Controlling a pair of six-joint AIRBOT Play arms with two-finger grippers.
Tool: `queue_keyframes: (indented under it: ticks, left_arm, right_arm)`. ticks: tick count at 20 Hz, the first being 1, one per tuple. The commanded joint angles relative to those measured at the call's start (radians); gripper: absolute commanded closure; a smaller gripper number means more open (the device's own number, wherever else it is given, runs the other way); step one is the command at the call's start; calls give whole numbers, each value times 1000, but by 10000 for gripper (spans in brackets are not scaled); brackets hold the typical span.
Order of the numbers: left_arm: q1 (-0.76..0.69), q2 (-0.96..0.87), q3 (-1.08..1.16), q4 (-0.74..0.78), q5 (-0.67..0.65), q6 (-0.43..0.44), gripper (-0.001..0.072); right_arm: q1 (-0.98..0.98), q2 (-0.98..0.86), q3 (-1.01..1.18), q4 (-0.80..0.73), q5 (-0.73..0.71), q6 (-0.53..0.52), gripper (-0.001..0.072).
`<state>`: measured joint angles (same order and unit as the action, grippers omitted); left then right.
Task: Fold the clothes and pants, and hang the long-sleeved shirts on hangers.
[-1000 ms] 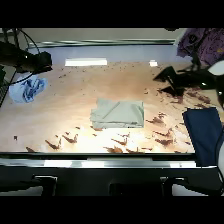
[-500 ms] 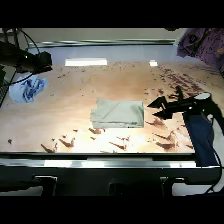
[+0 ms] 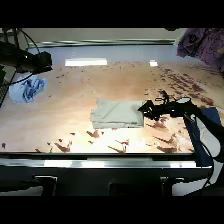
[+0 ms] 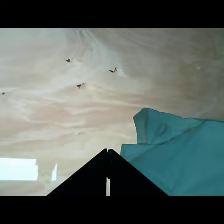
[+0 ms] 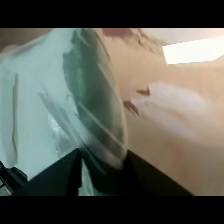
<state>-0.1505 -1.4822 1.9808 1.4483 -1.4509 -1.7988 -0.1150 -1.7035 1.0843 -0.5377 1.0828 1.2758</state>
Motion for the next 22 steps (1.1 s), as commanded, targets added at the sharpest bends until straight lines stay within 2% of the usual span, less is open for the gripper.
queue_keyframes:
  ticks: [1, 2, 5, 8, 15, 17, 22]
  left_arm:
    - [0, 0, 0, 0, 0, 0, 691]
    - [-1, 0, 0, 0, 0, 0, 691]
    - [-1, 0, 0, 0, 0, 0, 691]
    - [-1, 0, 0, 0, 0, 0, 691]
    - [0, 0, 0, 0, 0, 0, 691]
    - [0, 0, 0, 0, 0, 0, 691]
    - [-1, 0, 0, 0, 0, 0, 691]
  right_arm:
    - [6, 0, 3, 13, 38, -12, 632]
    - [6, 10, 3, 33, 60, -43, 680]
    - [6, 75, 19, 51, 71, -20, 682]
    - [5, 103, 149, -36, 74, 109, 682]
    - [-18, 103, 565, -409, 5, 490, 682]
    - [-53, 103, 640, -455, -8, 575, 682]
    - [-192, 103, 742, -470, -50, 679, 682]
